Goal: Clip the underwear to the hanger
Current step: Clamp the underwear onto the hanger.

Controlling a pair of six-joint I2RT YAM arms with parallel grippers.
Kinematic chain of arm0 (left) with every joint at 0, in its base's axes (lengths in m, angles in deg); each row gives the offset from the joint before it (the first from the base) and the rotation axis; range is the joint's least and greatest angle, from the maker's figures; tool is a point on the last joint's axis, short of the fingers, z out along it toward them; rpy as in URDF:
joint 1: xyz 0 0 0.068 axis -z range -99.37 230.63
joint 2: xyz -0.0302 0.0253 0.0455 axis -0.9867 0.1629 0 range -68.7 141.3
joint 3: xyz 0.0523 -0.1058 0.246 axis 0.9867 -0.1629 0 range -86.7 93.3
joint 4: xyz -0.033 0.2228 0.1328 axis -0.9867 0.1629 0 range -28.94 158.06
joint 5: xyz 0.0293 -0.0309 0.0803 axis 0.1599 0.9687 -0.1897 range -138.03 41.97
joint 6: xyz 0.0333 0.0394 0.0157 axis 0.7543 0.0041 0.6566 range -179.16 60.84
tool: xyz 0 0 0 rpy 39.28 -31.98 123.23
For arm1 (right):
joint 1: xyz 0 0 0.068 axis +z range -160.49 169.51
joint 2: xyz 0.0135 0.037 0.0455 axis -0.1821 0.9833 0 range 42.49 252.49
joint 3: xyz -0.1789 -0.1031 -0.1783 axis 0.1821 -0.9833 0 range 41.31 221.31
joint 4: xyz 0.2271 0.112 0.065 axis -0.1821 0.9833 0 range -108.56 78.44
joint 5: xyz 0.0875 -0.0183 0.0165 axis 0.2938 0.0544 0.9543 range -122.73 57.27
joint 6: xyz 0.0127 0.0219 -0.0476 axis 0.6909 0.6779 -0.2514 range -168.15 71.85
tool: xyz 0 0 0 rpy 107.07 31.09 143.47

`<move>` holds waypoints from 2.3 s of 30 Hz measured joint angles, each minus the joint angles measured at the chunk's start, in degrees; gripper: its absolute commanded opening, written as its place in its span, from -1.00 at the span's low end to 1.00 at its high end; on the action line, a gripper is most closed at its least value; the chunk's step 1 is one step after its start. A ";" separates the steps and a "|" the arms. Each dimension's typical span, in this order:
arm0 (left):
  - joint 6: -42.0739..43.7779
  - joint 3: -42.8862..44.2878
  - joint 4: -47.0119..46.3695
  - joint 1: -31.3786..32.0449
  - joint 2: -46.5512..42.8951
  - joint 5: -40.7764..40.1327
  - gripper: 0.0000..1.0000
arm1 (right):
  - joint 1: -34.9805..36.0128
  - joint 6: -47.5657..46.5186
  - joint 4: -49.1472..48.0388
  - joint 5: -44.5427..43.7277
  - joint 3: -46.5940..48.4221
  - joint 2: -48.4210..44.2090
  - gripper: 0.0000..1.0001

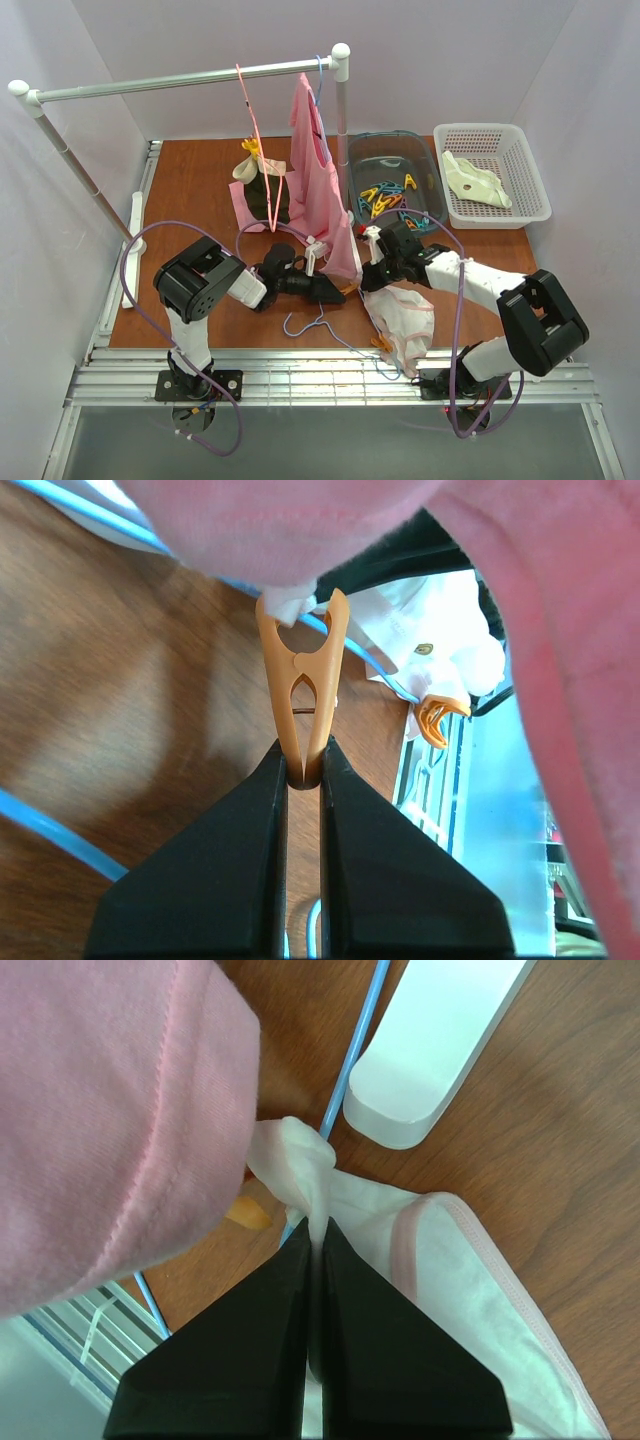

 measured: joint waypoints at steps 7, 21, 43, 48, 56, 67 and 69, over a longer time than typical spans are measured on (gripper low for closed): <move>-0.57 0.26 -0.42 -0.02 0.72 2.01 -1.00 | -0.04 -0.42 0.09 0.59 0.76 1.38 -0.97; -2.29 0.79 0.00 -0.68 3.06 4.61 -1.00 | -0.04 -1.11 0.96 0.81 1.42 1.49 -0.97; -7.08 2.38 -5.84 -1.86 5.75 8.70 -1.00 | -0.09 -1.27 1.27 0.83 1.44 1.49 -0.97; -8.07 1.95 -7.10 -1.88 5.81 8.72 -1.00 | -0.09 -1.29 1.33 0.83 1.44 1.49 -0.97; -8.87 1.27 -7.37 -1.90 5.81 8.70 -1.00 | -0.09 -1.29 1.36 0.81 1.44 1.44 -0.97; -10.38 0.11 -8.17 -2.03 6.03 8.87 -1.00 | -0.09 -1.29 1.36 0.83 1.44 1.44 -0.97; -10.91 0.35 -8.61 -2.08 6.38 9.14 -1.00 | -0.09 -1.29 1.38 0.85 1.44 1.44 -0.97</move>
